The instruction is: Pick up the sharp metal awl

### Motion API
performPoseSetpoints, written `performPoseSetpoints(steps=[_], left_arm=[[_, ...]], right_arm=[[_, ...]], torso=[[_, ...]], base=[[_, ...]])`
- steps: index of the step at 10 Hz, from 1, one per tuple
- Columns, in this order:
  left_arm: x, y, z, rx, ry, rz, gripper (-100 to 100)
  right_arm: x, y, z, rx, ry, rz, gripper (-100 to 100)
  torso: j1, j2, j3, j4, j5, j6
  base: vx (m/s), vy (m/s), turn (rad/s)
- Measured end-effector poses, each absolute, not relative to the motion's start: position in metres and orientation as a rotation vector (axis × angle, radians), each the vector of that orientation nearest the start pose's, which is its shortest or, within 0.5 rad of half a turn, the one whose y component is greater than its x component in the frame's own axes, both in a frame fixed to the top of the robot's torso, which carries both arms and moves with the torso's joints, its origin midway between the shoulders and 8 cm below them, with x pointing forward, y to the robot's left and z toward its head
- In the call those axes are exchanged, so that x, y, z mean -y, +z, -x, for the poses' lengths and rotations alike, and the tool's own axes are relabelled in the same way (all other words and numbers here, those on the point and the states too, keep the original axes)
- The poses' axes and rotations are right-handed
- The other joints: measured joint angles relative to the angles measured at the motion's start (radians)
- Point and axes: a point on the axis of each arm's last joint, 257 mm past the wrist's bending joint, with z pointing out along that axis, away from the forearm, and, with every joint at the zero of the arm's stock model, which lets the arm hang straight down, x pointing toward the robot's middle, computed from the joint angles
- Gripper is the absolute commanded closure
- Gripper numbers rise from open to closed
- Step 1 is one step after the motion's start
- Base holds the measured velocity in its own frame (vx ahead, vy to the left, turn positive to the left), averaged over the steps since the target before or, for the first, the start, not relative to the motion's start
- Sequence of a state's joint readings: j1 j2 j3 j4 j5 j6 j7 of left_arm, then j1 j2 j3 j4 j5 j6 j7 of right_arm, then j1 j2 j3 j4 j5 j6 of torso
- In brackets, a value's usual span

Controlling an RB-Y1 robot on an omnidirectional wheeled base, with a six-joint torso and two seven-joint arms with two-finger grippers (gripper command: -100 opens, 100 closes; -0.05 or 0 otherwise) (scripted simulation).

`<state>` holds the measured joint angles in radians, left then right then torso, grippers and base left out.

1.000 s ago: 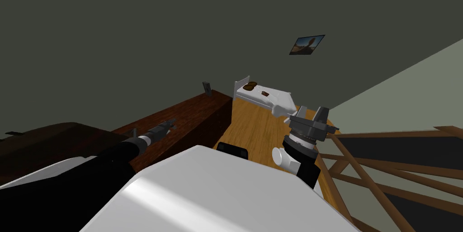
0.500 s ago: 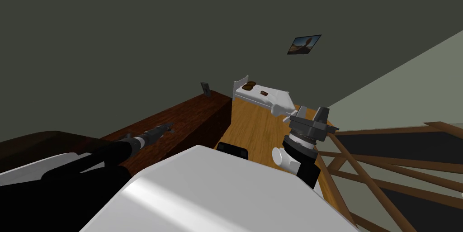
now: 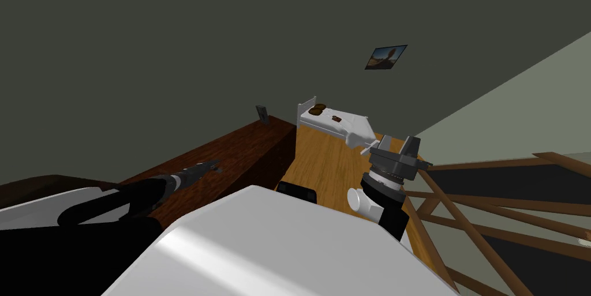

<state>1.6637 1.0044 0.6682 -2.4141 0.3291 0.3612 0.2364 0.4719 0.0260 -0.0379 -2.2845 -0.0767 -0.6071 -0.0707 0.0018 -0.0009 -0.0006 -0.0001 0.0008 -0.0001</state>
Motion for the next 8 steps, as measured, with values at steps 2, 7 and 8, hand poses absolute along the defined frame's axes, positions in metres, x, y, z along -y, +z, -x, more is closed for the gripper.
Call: performPoseSetpoints(steps=[2, 7, 8], left_arm=[[-0.534, -0.219, -0.128, -2.070, 0.008, 1.291, -100], [-0.538, -0.223, -0.118, -2.145, 0.080, 1.277, -100], [-0.541, -0.226, -0.116, -2.141, 0.083, 1.283, -100]], right_arm=[[0.298, 0.055, -0.320, -0.424, 1.413, -0.626, 0], [0.298, 0.055, -0.320, -0.424, 1.413, -0.626, 0], [0.298, 0.055, -0.320, -0.424, 1.413, -0.626, 0]], torso=[[0.000, 0.000, 0.000, 0.000, 0.000, 0.000], [-0.002, 0.001, 0.001, 0.000, 0.000, 0.000], [-0.003, 0.001, 0.000, 0.000, 0.000, 0.000]], base=[[0.013, 0.030, -0.034], [0.012, 0.010, -0.026], [0.024, -0.008, -0.066]])
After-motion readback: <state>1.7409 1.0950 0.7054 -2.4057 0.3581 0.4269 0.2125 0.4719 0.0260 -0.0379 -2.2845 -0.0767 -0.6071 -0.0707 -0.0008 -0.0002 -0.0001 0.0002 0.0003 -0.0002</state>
